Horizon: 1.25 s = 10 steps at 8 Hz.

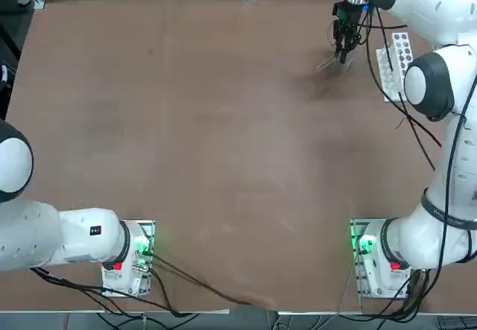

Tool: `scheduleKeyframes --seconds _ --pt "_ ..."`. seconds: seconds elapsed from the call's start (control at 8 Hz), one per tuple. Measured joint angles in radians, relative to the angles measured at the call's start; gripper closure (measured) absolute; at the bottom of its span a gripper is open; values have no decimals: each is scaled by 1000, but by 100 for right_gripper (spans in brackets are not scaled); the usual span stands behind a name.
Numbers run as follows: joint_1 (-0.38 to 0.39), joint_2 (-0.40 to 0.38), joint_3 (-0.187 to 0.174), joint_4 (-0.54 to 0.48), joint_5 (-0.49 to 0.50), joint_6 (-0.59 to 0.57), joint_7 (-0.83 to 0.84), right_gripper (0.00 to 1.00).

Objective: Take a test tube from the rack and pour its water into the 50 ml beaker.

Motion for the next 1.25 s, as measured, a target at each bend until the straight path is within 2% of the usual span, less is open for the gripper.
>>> scheduleKeyframes --seconds 1.25 --pt "-52 0 0 -2 89 -23 -126 80"
